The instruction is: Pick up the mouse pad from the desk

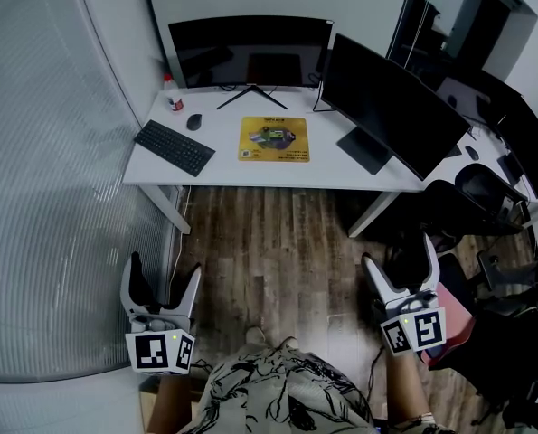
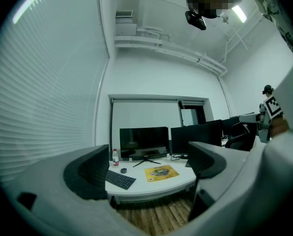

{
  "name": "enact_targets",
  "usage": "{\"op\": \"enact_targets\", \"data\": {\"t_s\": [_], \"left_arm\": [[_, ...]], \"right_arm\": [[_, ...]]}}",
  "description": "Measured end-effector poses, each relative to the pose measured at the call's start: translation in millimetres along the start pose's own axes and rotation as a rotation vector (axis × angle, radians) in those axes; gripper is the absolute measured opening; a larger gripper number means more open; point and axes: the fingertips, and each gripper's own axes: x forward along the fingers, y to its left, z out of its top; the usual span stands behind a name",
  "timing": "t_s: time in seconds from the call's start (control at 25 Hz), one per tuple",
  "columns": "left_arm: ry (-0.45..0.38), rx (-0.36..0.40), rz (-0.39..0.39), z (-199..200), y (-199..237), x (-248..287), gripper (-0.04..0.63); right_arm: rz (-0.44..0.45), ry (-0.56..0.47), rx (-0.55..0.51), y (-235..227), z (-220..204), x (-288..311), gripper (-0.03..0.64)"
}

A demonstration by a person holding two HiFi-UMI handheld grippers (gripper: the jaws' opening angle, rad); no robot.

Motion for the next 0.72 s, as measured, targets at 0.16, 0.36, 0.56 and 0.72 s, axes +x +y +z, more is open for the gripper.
{"op": "enact_targets", "data": {"t_s": [0.16, 0.36, 0.56, 0.72], "left_arm": [[0.004, -0.005, -0.001, 0.0, 2.1, 3.8, 0.52], [-0.001, -0.018, -0.003, -1.8, 6.5, 9.8, 0.549], [0.002, -0.021, -0.023, -4.9, 11.6, 18.1, 0.563], [0.006, -0.009, -0.048, -8.1, 18.4, 26.4, 0.565]], "right_arm": [[0.01, -0.001, 0.012, 3.2, -0.3, 4.4, 0.526], [-0.004, 0.002, -0.003, 3.6, -0.8, 8.4, 0.529], [-0.023, 0.009, -0.002, 6.6, -3.4, 14.2, 0.529], [-0.037, 0.013, -0.009, 11.6, -5.6, 20.1, 0.529]]}}
